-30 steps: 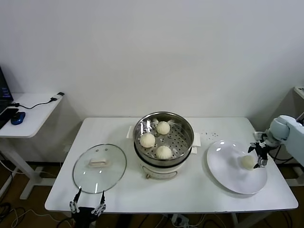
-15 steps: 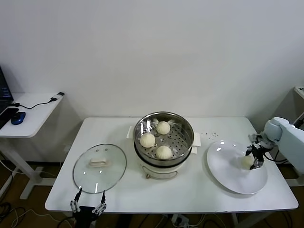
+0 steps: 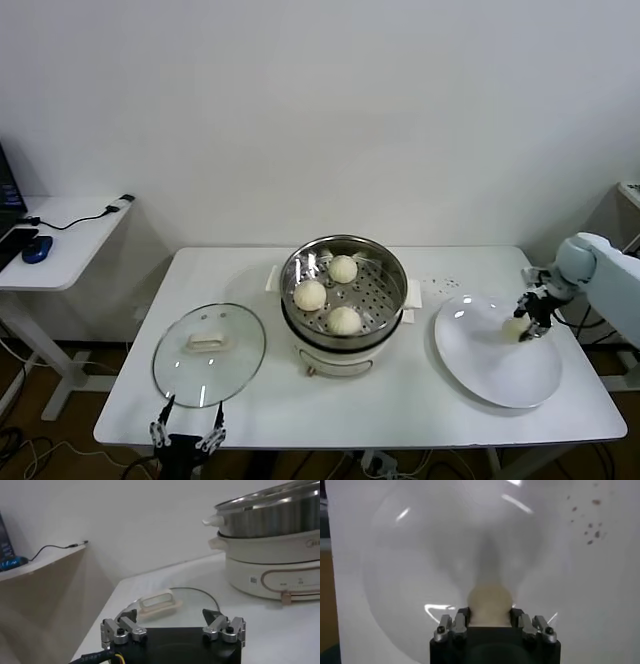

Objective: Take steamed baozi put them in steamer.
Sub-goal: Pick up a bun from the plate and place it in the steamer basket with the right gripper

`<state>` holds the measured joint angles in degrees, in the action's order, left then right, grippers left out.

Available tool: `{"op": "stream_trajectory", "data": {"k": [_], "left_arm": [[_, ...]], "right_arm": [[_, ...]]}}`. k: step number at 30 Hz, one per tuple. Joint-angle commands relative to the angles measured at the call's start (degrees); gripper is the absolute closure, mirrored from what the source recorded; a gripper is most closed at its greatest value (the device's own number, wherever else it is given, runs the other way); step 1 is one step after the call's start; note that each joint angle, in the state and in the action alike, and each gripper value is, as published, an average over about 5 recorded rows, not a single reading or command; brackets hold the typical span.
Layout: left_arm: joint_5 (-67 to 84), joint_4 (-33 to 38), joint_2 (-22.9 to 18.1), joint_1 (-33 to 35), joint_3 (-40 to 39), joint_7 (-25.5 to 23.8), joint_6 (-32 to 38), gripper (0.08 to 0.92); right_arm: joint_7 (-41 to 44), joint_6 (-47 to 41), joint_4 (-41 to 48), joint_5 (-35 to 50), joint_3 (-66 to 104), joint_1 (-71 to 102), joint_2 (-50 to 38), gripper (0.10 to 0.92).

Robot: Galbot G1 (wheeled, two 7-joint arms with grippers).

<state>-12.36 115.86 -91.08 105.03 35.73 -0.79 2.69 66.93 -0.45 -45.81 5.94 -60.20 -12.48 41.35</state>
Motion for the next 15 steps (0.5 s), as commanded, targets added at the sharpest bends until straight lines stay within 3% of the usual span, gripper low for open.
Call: {"op": "stream_trajectory", "data": {"k": [1, 9, 15], "left_arm": [[0.35, 0.32, 0.1, 0.08, -0.14, 0.05, 0.02, 0.177], [0.59, 0.86, 0.5, 0.46, -0.67, 1.37, -0.84, 0.177], [-0.33, 1.24, 0.94, 0.64, -1.84, 2.67, -0.56, 0.177]], "right_arm": [[-0.82, -5.73, -6.19, 25.08, -27.4, -28.96, 5.98, 0.482], [-3.44, -9.96, -12.79, 43.99, -43.02, -43.22, 17.48, 0.482], [-6.72, -12.76, -18.46, 49.99, -46.12, -45.48, 25.35, 0.482]]}}
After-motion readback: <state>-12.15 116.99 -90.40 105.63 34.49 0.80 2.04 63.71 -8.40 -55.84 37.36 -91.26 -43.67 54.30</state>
